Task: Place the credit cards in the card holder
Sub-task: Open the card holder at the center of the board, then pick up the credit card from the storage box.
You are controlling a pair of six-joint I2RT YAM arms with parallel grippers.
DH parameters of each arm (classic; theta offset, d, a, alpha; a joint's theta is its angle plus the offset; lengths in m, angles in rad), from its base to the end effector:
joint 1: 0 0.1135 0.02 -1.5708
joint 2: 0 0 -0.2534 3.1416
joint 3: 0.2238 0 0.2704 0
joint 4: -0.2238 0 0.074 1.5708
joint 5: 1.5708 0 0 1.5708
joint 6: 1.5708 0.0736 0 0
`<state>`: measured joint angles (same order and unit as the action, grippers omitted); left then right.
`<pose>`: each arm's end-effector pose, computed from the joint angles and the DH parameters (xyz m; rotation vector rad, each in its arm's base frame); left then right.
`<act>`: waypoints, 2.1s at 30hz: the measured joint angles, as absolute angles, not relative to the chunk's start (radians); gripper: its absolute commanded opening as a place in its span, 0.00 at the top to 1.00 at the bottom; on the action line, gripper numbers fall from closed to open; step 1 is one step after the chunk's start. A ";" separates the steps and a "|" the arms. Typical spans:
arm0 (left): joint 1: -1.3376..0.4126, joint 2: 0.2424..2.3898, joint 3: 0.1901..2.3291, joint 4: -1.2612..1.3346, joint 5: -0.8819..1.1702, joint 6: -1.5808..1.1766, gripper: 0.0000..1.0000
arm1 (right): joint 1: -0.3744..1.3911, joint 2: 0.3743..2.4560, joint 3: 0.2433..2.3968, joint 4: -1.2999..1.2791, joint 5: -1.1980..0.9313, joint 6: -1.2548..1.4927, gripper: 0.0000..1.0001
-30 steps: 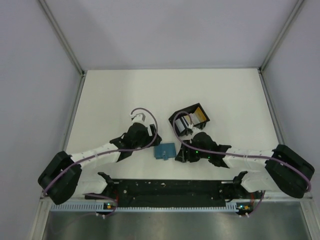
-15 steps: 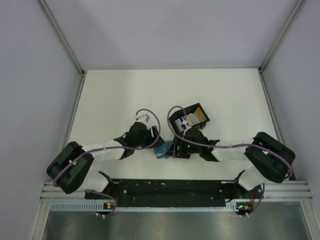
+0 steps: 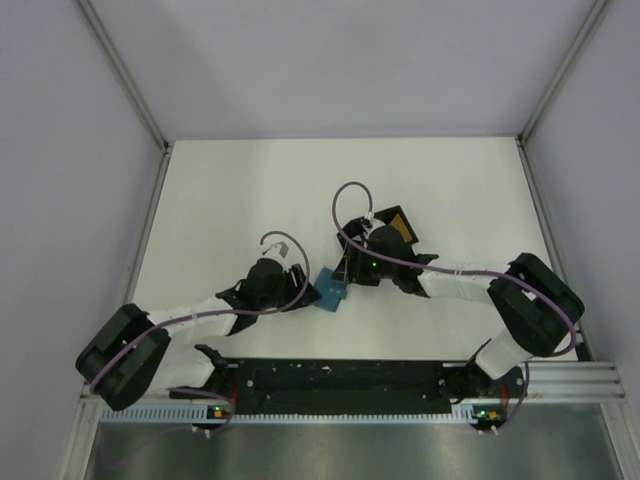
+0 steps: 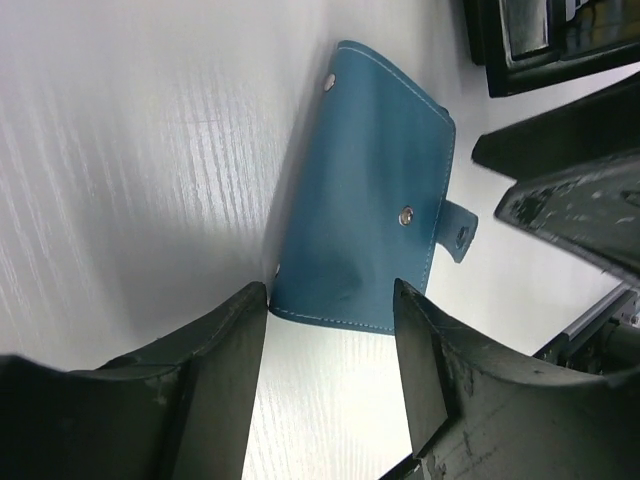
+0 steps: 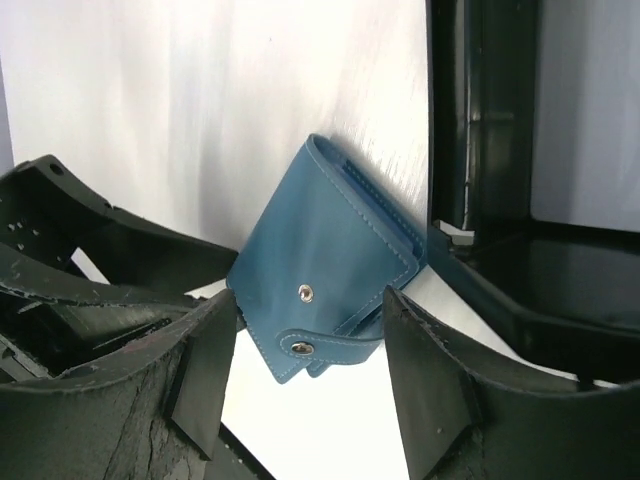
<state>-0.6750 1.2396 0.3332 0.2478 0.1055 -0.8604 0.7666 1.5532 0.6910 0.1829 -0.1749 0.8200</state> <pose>0.2011 -0.1709 0.0925 -0.1602 2.3949 -0.9087 0.2408 0.2497 0.1137 -0.0372 2.4553 0.9864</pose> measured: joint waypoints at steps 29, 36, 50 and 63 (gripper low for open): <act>-0.653 1.622 1.020 -0.117 0.015 -0.674 0.16 | 0.434 1.522 1.087 -0.413 -0.033 0.383 0.41; -0.635 1.744 1.054 -0.127 0.106 -0.672 0.18 | 0.436 1.571 1.154 -0.481 0.068 0.333 0.41; -0.633 1.824 1.093 -0.066 0.259 -0.698 0.69 | 0.457 1.649 1.193 -0.525 0.206 0.279 0.60; -0.625 1.838 1.090 -0.001 0.329 -0.750 0.85 | 0.482 1.657 1.234 -0.550 0.245 0.228 0.32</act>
<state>-0.6247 1.8378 1.0901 -0.0010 0.3290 -0.7498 0.4824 1.6566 1.2343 -0.5503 0.2447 0.2283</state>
